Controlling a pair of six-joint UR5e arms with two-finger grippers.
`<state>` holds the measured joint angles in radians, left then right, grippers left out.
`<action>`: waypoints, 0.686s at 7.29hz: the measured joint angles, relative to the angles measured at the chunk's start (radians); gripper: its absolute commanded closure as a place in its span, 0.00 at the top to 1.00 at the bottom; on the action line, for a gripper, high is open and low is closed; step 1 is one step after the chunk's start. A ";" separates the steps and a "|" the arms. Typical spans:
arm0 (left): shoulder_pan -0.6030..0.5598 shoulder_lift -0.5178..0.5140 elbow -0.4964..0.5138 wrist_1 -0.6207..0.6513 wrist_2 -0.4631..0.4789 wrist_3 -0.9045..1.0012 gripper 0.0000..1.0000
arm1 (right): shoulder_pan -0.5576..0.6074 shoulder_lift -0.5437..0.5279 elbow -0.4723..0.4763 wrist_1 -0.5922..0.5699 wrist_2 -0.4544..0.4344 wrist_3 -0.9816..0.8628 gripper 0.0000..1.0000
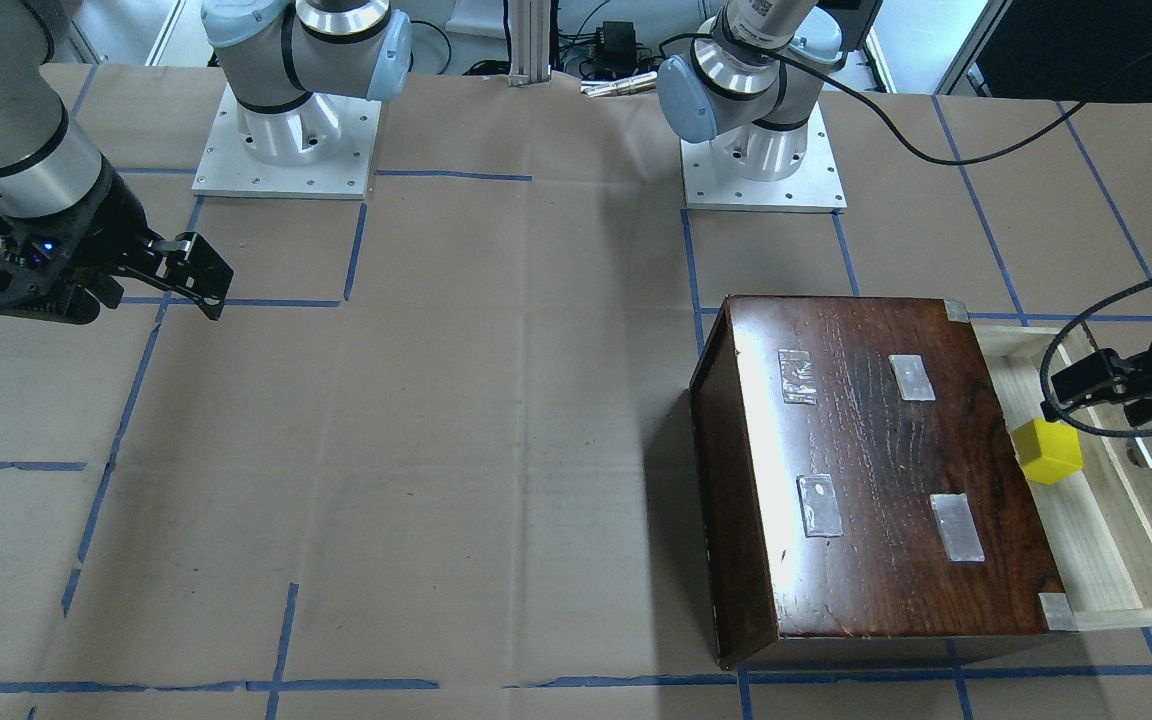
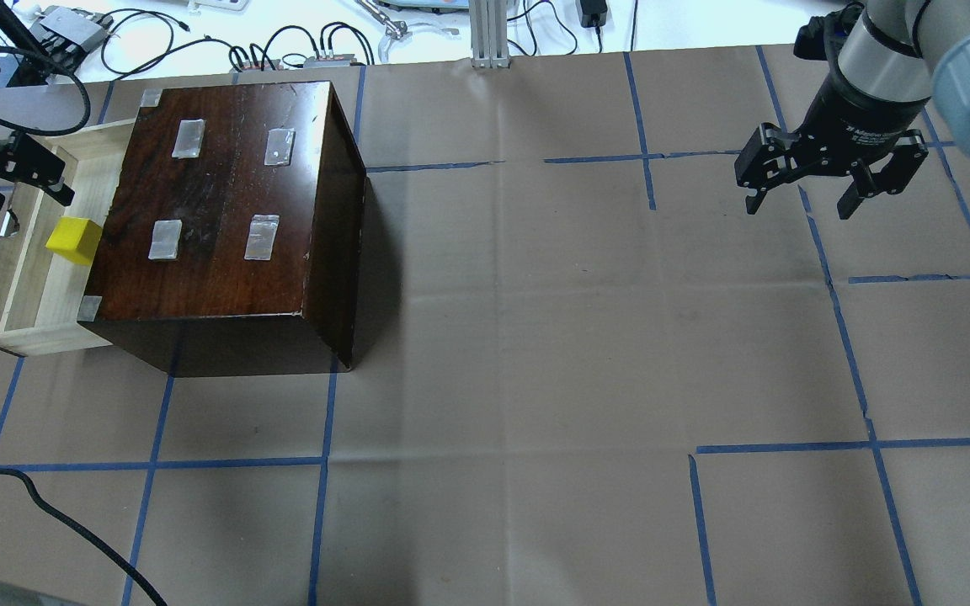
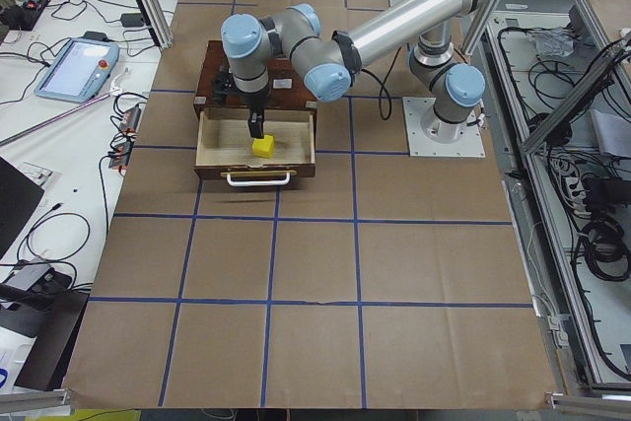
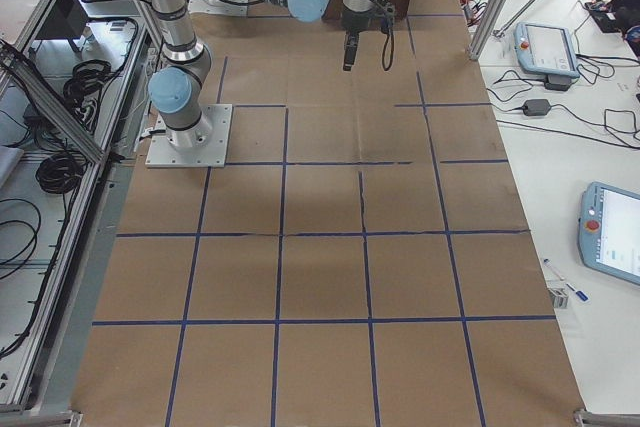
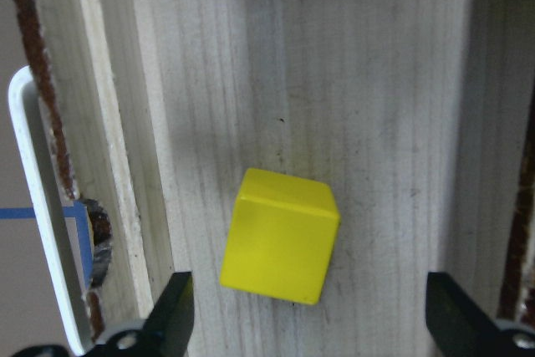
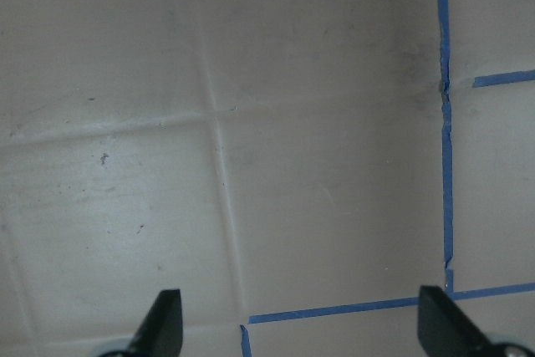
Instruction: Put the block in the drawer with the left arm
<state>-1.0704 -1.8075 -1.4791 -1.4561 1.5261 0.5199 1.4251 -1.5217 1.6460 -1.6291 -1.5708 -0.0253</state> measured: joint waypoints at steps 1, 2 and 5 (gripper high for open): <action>-0.054 0.043 0.000 -0.047 0.001 -0.064 0.99 | 0.000 0.000 0.000 0.000 0.000 0.000 1.00; -0.125 0.084 -0.005 -0.080 0.002 -0.142 0.99 | 0.000 0.000 0.000 0.000 0.000 0.000 1.00; -0.321 0.177 -0.060 -0.128 0.003 -0.364 0.99 | 0.000 0.000 -0.001 0.000 0.000 0.001 1.00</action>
<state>-1.3917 -1.6310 -1.5394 -1.5837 1.5290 0.1561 1.4251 -1.5217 1.6452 -1.6291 -1.5708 -0.0246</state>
